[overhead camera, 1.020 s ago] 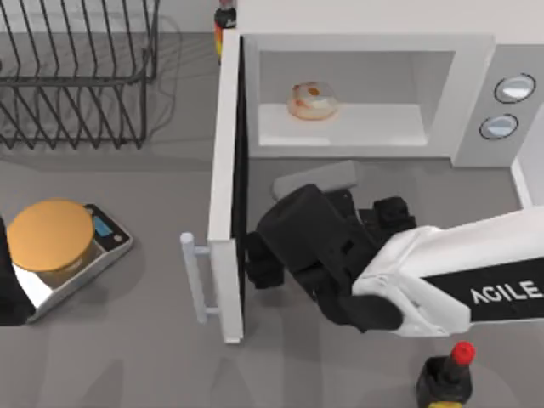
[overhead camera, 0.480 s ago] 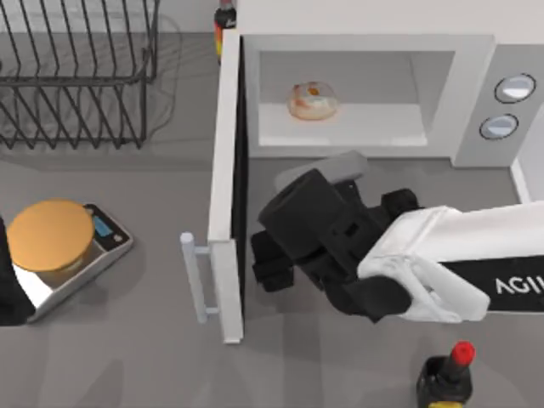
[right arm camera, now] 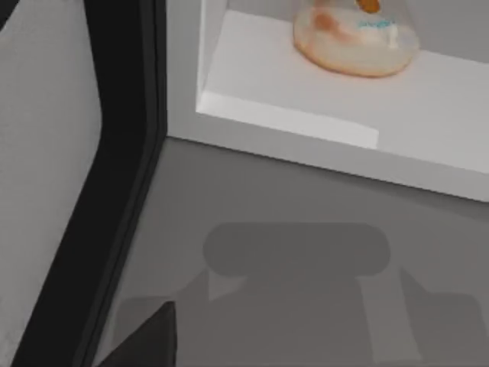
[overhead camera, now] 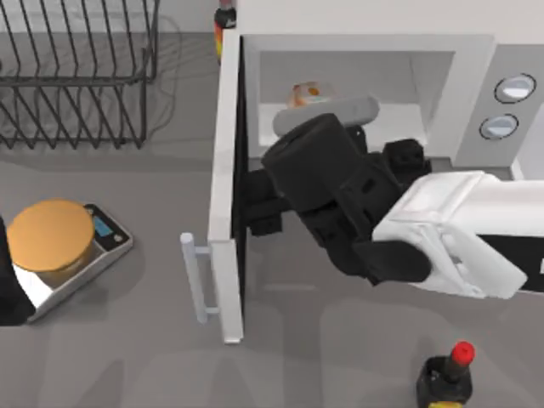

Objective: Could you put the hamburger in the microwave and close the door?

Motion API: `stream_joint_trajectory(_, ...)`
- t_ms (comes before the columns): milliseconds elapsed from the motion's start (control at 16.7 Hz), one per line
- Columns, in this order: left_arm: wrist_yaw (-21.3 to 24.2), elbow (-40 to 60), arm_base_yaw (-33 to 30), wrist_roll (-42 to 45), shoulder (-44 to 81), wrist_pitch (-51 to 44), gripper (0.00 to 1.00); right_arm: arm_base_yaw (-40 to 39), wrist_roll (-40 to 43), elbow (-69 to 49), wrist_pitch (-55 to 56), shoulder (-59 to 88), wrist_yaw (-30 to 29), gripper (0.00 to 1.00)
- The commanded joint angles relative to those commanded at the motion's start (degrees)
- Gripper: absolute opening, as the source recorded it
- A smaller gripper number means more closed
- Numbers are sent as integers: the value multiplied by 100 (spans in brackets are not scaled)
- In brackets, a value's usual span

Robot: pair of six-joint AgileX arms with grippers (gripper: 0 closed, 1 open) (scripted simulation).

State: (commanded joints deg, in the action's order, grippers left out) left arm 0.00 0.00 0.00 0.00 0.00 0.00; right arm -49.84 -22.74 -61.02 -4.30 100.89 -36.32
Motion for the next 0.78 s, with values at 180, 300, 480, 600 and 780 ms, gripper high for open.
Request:
stream_joint_trajectory(180, 0, 0, 0, 0, 0, 0, 100, 0, 0, 0, 0, 0, 0, 100)
stream_joint_trajectory(300, 0, 0, 0, 0, 0, 0, 100, -30, -1, 16, -2, 19, 9, 100)
stream_joint_trajectory(480, 0, 0, 0, 0, 0, 0, 100, 139, 99, 211, 47, -335, 146, 100)
stream_joint_trajectory(600, 0, 0, 0, 0, 0, 0, 100, 395, 232, 519, 93, -862, 343, 100)
stream_joint_trajectory(780, 0, 0, 0, 0, 0, 0, 100, 976, 498, 1226, 137, -2078, 766, 100)
